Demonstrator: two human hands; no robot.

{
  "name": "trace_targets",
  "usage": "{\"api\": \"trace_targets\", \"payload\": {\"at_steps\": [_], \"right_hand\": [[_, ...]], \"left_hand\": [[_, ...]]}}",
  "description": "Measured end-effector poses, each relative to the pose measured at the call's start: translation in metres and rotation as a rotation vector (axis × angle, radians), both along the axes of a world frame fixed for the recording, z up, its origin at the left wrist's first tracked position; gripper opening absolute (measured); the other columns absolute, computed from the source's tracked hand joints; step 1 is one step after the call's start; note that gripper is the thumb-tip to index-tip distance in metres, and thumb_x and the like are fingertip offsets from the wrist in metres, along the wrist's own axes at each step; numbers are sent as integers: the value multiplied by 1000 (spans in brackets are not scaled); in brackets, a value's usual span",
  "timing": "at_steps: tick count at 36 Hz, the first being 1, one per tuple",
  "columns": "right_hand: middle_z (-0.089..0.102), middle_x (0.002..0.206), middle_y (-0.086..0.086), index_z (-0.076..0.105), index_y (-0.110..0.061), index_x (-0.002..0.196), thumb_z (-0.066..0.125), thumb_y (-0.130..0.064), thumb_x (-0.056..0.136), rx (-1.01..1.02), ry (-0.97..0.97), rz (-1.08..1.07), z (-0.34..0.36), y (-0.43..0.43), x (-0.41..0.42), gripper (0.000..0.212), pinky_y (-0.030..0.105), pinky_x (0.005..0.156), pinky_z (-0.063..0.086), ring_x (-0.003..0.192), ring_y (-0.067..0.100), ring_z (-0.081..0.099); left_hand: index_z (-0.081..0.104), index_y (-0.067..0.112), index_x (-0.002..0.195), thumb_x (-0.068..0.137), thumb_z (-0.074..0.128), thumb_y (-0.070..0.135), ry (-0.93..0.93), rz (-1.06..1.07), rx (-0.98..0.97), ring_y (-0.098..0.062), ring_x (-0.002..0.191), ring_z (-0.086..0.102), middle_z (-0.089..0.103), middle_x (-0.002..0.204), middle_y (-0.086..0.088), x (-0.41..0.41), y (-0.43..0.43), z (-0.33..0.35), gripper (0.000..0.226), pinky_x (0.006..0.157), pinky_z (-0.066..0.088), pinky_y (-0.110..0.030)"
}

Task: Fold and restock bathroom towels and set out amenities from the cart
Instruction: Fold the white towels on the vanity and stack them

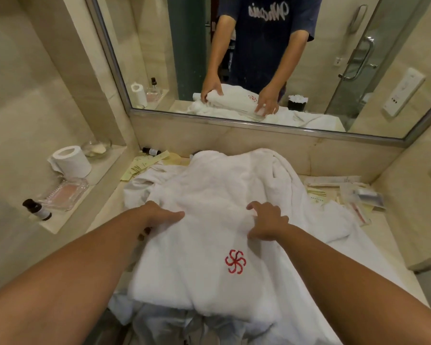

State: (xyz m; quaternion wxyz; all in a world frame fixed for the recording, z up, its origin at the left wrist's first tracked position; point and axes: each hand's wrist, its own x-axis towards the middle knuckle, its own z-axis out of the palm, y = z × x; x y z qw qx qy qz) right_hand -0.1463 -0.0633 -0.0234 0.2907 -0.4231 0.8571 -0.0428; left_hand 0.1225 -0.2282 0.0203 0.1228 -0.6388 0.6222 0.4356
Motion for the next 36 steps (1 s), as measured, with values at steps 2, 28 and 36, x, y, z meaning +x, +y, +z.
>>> {"api": "trace_targets", "payload": {"at_steps": [2,28,36], "right_hand": [[43,146,1,38,-41,144,88,-43,70,-22,-32,74,5,-5,11,89,53,116,30,136,29,39],[65,139,7,50,-26,145,78,14,75,-149,-859,329,142,58,28,85,55,110,48,130,32,60],[69,130,2,55,-25,139,81,12,75,-361,-751,156,182,148,53,79,46,104,54,122,25,65]], "left_hand": [[50,14,141,42,88,80,-19,-17,119,-31,107,67,65,129,-8,16,8,-3,124,96,55,-43],[69,29,111,57,76,-12,674,-420,-62,-38,106,70,72,111,-12,2,124,124,69,83,61,-58],[65,27,120,69,74,-12,737,-591,-78,-34,109,66,66,120,-17,-5,164,173,65,85,62,-49]]}}
